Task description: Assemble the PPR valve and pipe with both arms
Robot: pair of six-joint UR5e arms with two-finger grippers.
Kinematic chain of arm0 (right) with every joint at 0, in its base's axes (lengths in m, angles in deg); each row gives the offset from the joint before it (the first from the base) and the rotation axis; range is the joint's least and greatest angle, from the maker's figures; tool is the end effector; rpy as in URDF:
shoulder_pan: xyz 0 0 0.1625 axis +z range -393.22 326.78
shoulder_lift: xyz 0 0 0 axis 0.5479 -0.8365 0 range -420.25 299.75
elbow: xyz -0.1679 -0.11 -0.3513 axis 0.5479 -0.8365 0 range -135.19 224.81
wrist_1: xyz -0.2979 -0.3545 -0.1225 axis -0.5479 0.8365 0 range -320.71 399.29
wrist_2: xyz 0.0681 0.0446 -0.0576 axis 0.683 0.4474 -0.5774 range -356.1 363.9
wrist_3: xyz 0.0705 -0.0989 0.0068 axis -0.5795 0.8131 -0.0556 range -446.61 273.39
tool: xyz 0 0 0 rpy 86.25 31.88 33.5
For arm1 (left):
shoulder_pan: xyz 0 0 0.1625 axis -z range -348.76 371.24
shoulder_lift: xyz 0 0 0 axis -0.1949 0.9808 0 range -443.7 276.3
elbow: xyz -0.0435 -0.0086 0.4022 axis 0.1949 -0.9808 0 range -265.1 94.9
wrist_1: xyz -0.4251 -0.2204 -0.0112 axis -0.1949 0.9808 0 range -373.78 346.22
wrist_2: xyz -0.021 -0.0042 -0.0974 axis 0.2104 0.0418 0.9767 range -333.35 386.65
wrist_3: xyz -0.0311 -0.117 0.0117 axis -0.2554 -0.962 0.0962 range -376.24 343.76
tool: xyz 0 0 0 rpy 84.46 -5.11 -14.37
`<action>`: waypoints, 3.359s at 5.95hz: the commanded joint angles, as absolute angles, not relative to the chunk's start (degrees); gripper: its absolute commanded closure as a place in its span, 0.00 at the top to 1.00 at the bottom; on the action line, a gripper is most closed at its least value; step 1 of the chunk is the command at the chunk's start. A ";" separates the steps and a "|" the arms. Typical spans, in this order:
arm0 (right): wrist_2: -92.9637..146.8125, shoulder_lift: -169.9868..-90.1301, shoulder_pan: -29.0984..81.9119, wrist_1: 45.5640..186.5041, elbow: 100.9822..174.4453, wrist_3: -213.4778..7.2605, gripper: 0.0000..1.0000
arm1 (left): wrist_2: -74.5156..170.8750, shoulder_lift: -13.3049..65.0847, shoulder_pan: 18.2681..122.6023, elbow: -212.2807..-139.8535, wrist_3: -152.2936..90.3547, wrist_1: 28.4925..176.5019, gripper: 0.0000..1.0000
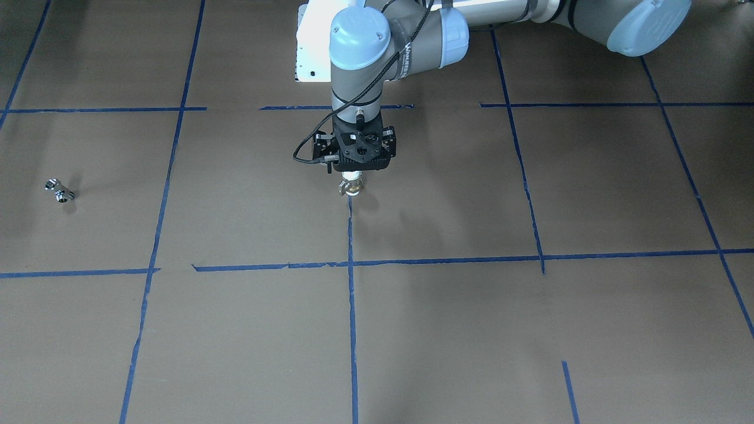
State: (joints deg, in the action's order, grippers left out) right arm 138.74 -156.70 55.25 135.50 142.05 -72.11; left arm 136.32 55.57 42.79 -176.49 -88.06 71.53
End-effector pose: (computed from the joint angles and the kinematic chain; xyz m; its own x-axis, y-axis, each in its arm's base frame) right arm 0.0341 -0.5068 0.6535 0.6814 -0.2030 0.7032 0.2036 0.9754 0.0842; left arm 0.5907 -0.4711 0.0785 0.6520 -0.0556 -0.7562 0.0873 0.9962 0.0021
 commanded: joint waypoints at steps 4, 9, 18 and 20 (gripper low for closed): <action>139.17 -153.77 52.74 135.44 142.28 -72.37 1.00 | 149.76 21.65 72.67 -189.35 -38.51 73.22 1.00; 139.60 -154.38 48.72 131.00 143.42 -80.58 1.00 | 162.70 2.61 100.01 -180.18 -10.50 73.23 1.00; 130.11 -158.08 23.38 93.60 141.49 -117.90 0.80 | 162.79 2.87 99.92 -180.37 -11.40 73.67 1.00; 130.11 -157.99 23.46 93.52 141.57 -117.81 0.01 | 162.79 2.87 99.92 -180.28 -11.32 73.67 1.00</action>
